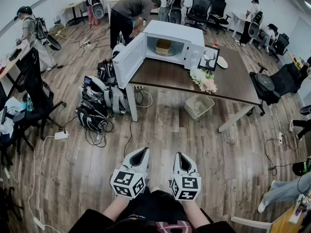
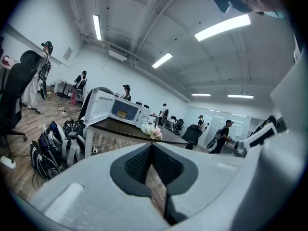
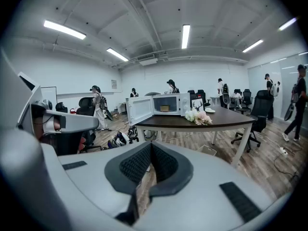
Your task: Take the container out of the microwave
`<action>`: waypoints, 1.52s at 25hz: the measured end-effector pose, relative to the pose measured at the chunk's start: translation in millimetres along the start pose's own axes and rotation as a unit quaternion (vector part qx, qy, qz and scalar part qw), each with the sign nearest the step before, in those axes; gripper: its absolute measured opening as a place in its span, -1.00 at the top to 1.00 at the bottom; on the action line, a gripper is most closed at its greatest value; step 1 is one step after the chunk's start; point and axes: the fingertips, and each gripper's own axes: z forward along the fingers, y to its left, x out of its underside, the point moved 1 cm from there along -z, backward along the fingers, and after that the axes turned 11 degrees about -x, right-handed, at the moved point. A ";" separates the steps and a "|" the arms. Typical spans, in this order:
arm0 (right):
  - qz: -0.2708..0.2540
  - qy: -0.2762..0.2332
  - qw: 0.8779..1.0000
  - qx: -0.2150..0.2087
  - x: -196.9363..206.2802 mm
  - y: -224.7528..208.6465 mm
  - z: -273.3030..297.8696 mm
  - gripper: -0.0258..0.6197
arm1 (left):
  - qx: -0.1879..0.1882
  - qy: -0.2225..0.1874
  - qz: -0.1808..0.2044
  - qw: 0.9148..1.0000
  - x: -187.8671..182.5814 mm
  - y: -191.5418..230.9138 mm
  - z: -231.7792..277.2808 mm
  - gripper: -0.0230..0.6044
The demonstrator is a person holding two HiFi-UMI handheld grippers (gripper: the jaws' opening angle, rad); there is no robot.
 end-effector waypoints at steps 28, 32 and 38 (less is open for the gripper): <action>0.023 -0.030 0.999 0.024 -41.4 -19.2 128.2 0.90 | 0.014 0.010 0.005 1.000 -28.2 81.6 110.0 0.90; 0.029 -0.017 0.999 0.011 -46.9 -48.7 160.3 0.90 | -0.002 0.012 0.001 1.000 -32.8 82.5 146.5 0.90; 0.009 -0.002 1.000 -0.016 -72.9 -104.7 215.5 0.90 | -0.041 0.004 -0.004 0.999 -47.8 79.3 215.9 0.90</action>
